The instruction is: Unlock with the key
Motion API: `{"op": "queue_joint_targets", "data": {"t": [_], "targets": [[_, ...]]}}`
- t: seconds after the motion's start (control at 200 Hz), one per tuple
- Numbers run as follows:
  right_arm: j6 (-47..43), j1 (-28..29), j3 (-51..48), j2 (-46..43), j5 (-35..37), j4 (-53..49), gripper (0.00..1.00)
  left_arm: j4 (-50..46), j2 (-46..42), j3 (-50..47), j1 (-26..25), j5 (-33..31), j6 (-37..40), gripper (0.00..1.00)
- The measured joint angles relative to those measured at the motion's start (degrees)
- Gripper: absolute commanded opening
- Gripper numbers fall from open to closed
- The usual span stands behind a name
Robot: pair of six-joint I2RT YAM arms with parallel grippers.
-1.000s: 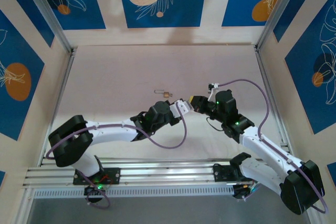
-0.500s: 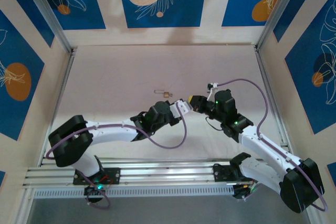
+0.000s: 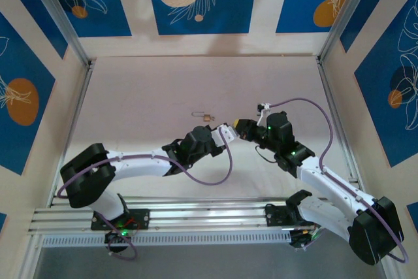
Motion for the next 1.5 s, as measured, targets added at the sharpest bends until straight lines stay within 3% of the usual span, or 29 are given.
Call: {"op": "queue_joint_targets", "data": {"t": [1.501], "targets": [[-2.08, -0.39, -1.11, -1.86, -0.52, -1.11, 0.00, -2.01, 0.00, 0.83, 0.00, 2.12, -2.60, 0.03]]}}
